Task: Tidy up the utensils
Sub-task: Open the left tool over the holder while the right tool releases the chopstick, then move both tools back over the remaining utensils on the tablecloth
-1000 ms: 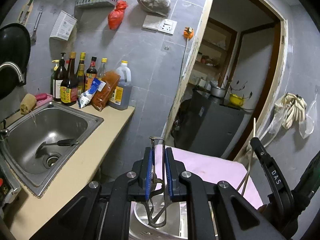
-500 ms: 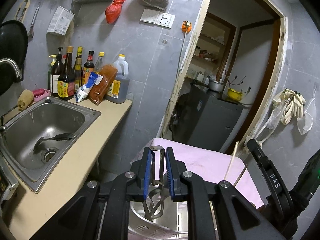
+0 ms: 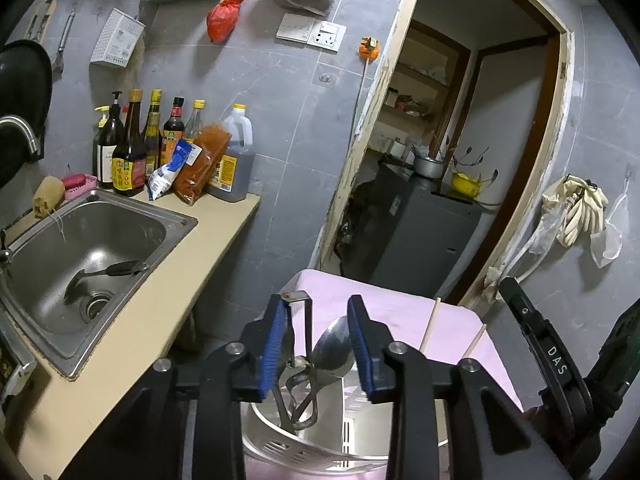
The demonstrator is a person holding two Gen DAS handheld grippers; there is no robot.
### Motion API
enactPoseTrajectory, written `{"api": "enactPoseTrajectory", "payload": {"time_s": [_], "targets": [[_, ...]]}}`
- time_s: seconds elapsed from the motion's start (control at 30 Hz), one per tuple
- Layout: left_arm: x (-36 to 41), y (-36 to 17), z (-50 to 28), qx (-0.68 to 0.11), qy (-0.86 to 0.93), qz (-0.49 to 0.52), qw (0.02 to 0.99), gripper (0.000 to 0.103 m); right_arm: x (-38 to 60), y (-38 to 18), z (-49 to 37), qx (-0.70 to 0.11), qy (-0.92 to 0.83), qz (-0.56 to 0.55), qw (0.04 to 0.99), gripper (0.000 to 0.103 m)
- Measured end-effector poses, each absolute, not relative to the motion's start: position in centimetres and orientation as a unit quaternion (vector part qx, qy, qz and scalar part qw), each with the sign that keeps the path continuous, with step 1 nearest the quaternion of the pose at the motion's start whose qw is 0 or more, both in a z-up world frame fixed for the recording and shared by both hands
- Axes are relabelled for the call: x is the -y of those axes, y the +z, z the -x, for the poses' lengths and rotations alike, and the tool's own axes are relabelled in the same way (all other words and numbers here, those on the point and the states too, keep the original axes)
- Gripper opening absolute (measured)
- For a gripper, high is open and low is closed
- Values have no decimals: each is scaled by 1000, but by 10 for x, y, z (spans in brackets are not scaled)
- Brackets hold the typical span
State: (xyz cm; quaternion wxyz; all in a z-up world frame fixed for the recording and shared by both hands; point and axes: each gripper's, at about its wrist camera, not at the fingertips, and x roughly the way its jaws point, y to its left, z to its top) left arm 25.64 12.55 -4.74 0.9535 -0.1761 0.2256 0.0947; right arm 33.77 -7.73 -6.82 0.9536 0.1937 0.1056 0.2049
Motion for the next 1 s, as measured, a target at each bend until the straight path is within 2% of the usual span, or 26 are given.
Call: {"api": "enactPoseTrajectory", "payload": {"time_s": [0.03, 0.07, 0.23, 0.4, 0.5, 0.9, 1.0], "targets": [[-126, -48, -256, -227, 94, 176, 953, 38, 80, -69, -337, -108, 205, -195, 953, 25], [-125, -48, -255, -228, 94, 178, 953, 41, 82, -69, -335, -109, 205, -196, 953, 28], [-118, -47, -255, -233, 93, 175, 952, 45, 94, -67, -328, -114, 200, -187, 955, 28], [-109, -43, -258, -233, 93, 168, 953, 66, 109, -61, -324, -121, 194, -180, 957, 28], [-103, -43, -261, -241, 92, 163, 952, 75, 119, -56, -320, -124, 190, -176, 958, 28], [-92, -51, -254, -284, 98, 164, 940, 76, 153, -37, -309, -127, 180, -157, 963, 28], [-89, -45, -249, -276, 104, 160, 942, 76, 161, -31, -305, -126, 180, -151, 964, 36]]}}
